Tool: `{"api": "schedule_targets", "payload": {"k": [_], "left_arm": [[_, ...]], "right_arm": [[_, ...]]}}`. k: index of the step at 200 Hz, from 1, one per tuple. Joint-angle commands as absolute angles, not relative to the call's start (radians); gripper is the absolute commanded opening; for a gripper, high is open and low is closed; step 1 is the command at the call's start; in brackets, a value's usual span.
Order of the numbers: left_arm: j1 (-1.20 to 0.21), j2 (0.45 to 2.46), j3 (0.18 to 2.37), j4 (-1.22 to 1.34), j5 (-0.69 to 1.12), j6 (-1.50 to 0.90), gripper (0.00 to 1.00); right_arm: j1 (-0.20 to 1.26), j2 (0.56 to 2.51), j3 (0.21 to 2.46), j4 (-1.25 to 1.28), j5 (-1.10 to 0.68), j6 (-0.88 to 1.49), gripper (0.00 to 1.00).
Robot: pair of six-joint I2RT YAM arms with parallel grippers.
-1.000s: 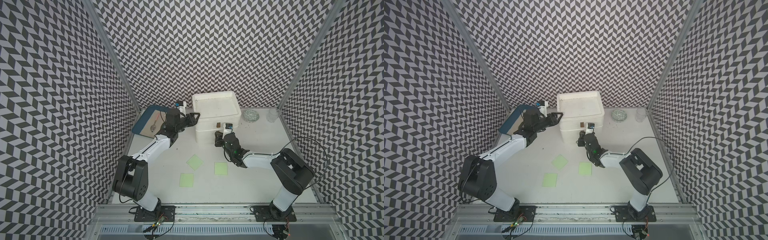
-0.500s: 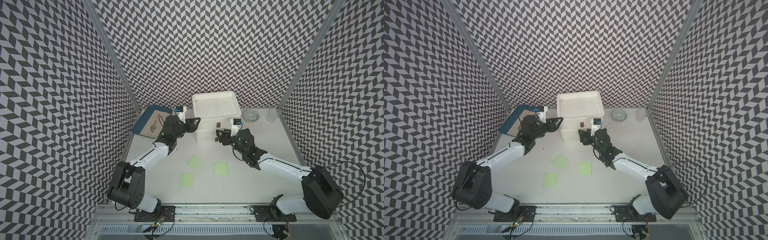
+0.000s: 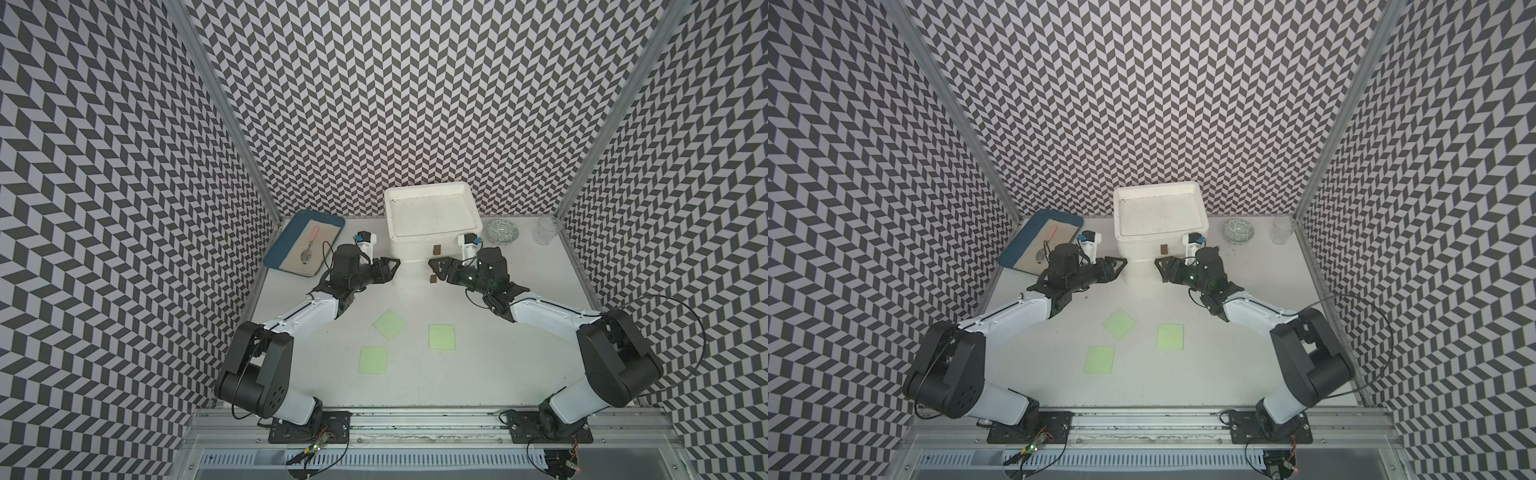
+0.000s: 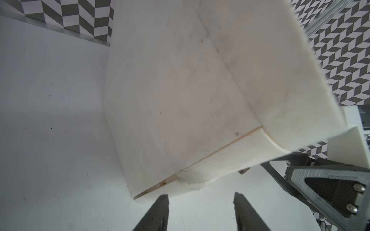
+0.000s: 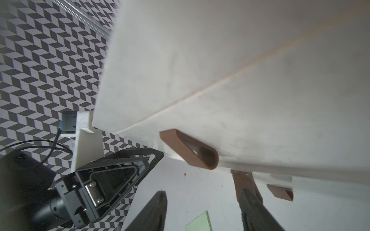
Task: Please put the sticky notes in the drawer by color
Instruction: Close the drawer in the storage box, then open the drawer in the storage box.
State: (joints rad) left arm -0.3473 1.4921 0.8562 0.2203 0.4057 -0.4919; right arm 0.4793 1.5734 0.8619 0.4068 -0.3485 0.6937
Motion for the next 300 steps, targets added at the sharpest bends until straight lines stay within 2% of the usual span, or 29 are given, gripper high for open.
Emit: {"api": "schedule_targets", "payload": {"k": [1,12,27,40,87,106,140,166,192,263,300], "left_arm": [[-0.356,1.464,0.855,0.210,0.410,-0.479,0.55],[-0.357,1.460,0.853,0.212,0.409,-0.479,0.55],[-0.360,1.450,0.848,0.217,0.409,-0.480,0.55],[-0.362,1.438,0.841,0.224,0.408,-0.480,0.55],[-0.368,1.341,0.772,0.283,0.359,-0.481,0.56],[-0.367,1.296,0.741,0.309,0.332,-0.481,0.56],[-0.368,1.256,0.719,0.322,0.308,-0.480,0.56],[-0.368,1.252,0.716,0.325,0.308,-0.482,0.56],[-0.368,1.247,0.714,0.327,0.308,-0.482,0.56],[-0.368,1.240,0.712,0.332,0.310,-0.485,0.57],[-0.370,1.232,0.717,0.333,0.322,-0.498,0.57]], "right_arm": [[0.474,1.569,0.891,0.502,-0.339,0.726,0.60],[0.472,1.565,0.891,0.511,-0.322,0.731,0.58],[0.471,1.562,0.890,0.533,-0.308,0.740,0.47],[0.470,1.570,0.900,0.539,-0.308,0.742,0.43],[0.468,1.588,0.936,0.539,-0.297,0.736,0.42],[0.469,1.588,0.938,0.536,-0.290,0.731,0.38],[0.468,1.571,0.925,0.531,-0.292,0.718,0.18],[0.468,1.568,0.920,0.502,-0.273,0.698,0.13],[0.469,1.558,0.905,0.506,-0.268,0.696,0.00],[0.494,1.437,0.827,0.420,-0.308,0.673,0.00],[0.571,1.307,0.752,0.321,-0.285,0.658,0.00]]}}
